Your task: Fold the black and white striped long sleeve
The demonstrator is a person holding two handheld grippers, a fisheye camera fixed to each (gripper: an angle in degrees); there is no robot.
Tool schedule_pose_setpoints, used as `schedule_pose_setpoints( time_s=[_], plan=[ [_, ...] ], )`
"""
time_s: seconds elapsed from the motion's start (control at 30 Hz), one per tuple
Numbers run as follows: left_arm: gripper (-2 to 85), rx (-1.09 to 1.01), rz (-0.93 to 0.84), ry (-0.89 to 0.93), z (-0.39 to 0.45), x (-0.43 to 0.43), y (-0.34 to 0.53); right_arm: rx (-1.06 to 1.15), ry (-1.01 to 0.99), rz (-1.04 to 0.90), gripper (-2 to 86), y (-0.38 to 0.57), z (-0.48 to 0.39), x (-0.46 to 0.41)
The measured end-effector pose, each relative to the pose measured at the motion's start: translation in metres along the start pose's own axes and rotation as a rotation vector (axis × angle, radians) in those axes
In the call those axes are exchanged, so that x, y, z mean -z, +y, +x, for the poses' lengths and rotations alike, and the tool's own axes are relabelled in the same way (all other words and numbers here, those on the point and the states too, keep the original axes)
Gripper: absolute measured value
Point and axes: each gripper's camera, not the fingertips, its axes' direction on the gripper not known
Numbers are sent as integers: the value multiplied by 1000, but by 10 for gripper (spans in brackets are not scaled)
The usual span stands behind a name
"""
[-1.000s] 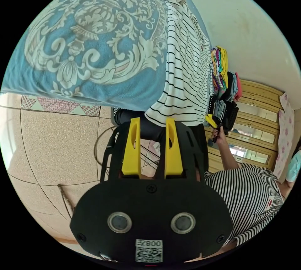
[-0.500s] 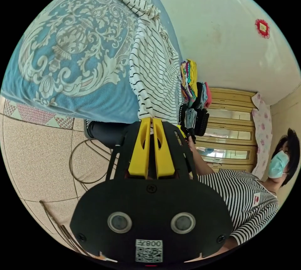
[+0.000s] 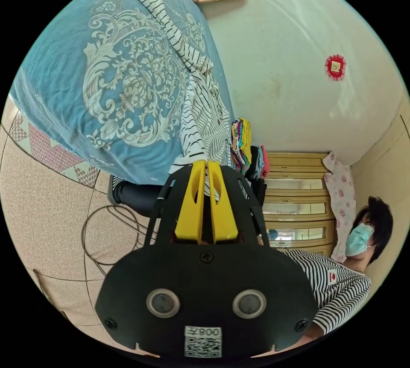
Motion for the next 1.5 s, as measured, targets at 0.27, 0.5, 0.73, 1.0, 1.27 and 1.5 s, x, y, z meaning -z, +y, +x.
schedule_pose_setpoints(
  time_s=[0.27, 0.5, 0.73, 1.0, 1.27, 1.5],
  plan=[
    [8, -8, -44, -39, 26, 11, 31, -41, 8, 18, 90, 23, 16, -14],
    [10, -17, -63, -51, 49, 16, 57, 8, 53, -8, 27, 43, 10, -12],
    [8, -62, -89, -66, 77, 26, 79, 125, 0, 8, 12, 71, -13, 30],
    [8, -5, -150, -94, 64, 14, 115, 196, 45, 78, 9, 115, -23, 98],
    [8, 10, -148, -58, 59, 10, 132, 124, 79, 55, 8, 124, 3, 100],
    [7, -8, -130, -46, 56, 11, 131, 148, 87, 45, 9, 121, -4, 102]
  ],
)
